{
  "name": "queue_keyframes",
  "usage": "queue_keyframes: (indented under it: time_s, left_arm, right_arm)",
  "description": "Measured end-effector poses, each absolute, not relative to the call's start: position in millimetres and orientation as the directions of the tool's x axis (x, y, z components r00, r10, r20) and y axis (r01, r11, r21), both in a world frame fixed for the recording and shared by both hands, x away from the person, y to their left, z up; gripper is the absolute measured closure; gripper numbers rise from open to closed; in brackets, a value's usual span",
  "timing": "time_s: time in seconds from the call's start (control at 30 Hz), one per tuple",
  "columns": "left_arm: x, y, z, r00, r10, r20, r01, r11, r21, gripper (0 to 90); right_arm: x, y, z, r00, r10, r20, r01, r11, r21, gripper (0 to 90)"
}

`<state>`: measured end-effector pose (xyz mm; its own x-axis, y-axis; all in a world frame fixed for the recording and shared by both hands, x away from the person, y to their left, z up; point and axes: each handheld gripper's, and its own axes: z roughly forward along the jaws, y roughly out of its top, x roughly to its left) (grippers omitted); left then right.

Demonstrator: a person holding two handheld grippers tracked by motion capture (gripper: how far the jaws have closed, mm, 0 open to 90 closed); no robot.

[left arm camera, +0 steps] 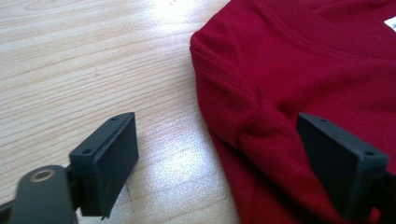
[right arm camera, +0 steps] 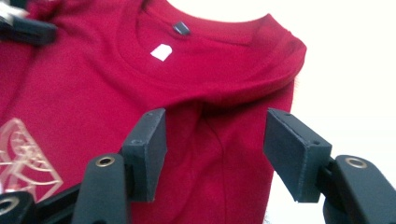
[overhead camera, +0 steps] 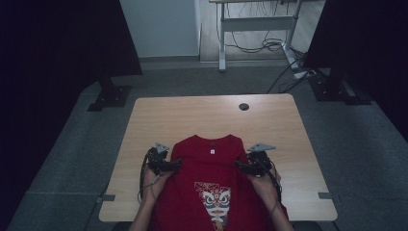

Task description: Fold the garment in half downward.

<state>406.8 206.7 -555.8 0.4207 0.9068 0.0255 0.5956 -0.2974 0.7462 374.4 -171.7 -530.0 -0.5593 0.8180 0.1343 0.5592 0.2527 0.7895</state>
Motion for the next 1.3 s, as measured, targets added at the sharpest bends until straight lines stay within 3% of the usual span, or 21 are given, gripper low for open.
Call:
queue_keyframes:
  time_s: [0.1,0.37,0.5,0.57,0.63,0.67,0.73,0.8,0.93,1.0,1.07,1.1,1.13,1.17,1.2,1.27,1.3]
  left_arm:
    - [406.8,206.6,-555.7,0.421,0.906,0.026,0.595,-0.298,0.746,16.7]
    - [406.6,204.6,-552.5,0.435,0.900,0.025,0.604,-0.312,0.734,23.4]
    - [405.6,204.0,-549.6,0.443,0.896,0.018,0.610,-0.316,0.727,33.2]
    - [405.2,204.7,-549.0,0.447,0.895,0.017,0.611,-0.319,0.725,34.1]
    - [405.2,204.7,-549.0,0.447,0.895,0.017,0.611,-0.319,0.725,35.4]
    - [405.2,204.7,-549.0,0.447,0.895,0.017,0.611,-0.319,0.725,35.4]
    - [405.5,207.7,-548.1,0.448,0.894,0.013,0.615,-0.319,0.721,38.0]
    - [405.5,209.9,-547.4,0.447,0.894,0.003,0.618,-0.312,0.721,41.2]
    - [404.9,213.0,-544.2,0.459,0.888,-0.017,0.623,-0.308,0.719,50.7]
    - [405.3,213.8,-542.2,0.461,0.887,-0.029,0.623,-0.300,0.722,45.8]
    - [405.3,213.8,-542.2,0.461,0.887,-0.029,0.623,-0.300,0.722,45.1]
    - [405.3,213.8,-542.2,0.461,0.887,-0.029,0.623,-0.300,0.722,45.1]
    - [405.9,217.9,-537.0,0.459,0.884,-0.089,0.628,-0.253,0.736,45.1]
    - [405.9,217.9,-537.0,0.459,0.884,-0.089,0.628,-0.253,0.736,42.3]
    - [410.0,218.7,-536.7,0.457,0.882,-0.114,0.647,-0.242,0.723,42.3]
    - [412.8,219.2,-540.2,0.450,0.886,-0.115,0.665,-0.247,0.705,46.3]
    - [413.4,219.9,-541.9,0.448,0.886,-0.123,0.670,-0.241,0.702,56.2]
  right_arm:
    - [376.6,-179.5,-522.3,-0.556,0.799,0.229,0.579,0.174,0.797,39.4]
    - [389.6,-158.2,-533.0,-0.506,0.821,0.264,0.634,0.147,0.759,34.4]
    - [395.0,-150.1,-534.5,-0.459,0.843,0.282,0.675,0.124,0.728,42.7]
    - [397.7,-150.5,-532.7,-0.463,0.869,0.177,0.670,0.212,0.712,72.4]
    - [397.1,-153.1,-533.0,-0.462,0.870,0.169,0.668,0.216,0.713,72.4]
    - [397.1,-153.1,-533.0,-0.462,0.870,0.169,0.668,0.216,0.713,77.4]
    - [397.1,-153.1,-533.0,-0.462,0.870,0.169,0.668,0.216,0.713,77.4]
    - [392.5,-170.3,-536.3,-0.449,0.881,0.148,0.667,0.220,0.712,82.8]
    - [388.5,-181.5,-534.3,-0.452,0.881,0.138,0.655,0.222,0.722,82.2]
    - [389.6,-186.6,-532.9,-0.470,0.855,0.218,0.647,0.165,0.745,73.9]
    - [391.3,-187.8,-533.3,-0.469,0.845,0.257,0.650,0.133,0.749,73.9]
    - [391.3,-187.8,-533.3,-0.469,0.845,0.257,0.650,0.133,0.749,69.7]
    - [391.3,-187.8,-533.3,-0.469,0.845,0.257,0.650,0.133,0.749,69.7]
    - [391.3,-187.8,-533.3,-0.469,0.845,0.257,0.650,0.133,0.749,69.7]
    - [397.0,-186.1,-535.0,-0.462,0.838,0.289,0.659,0.106,0.744,59.1]
    - [404.0,-181.5,-539.0,-0.458,0.822,0.337,0.669,0.069,0.740,56.1]
    - [407.5,-177.9,-541.4,-0.455,0.821,0.345,0.675,0.065,0.735,65.8]
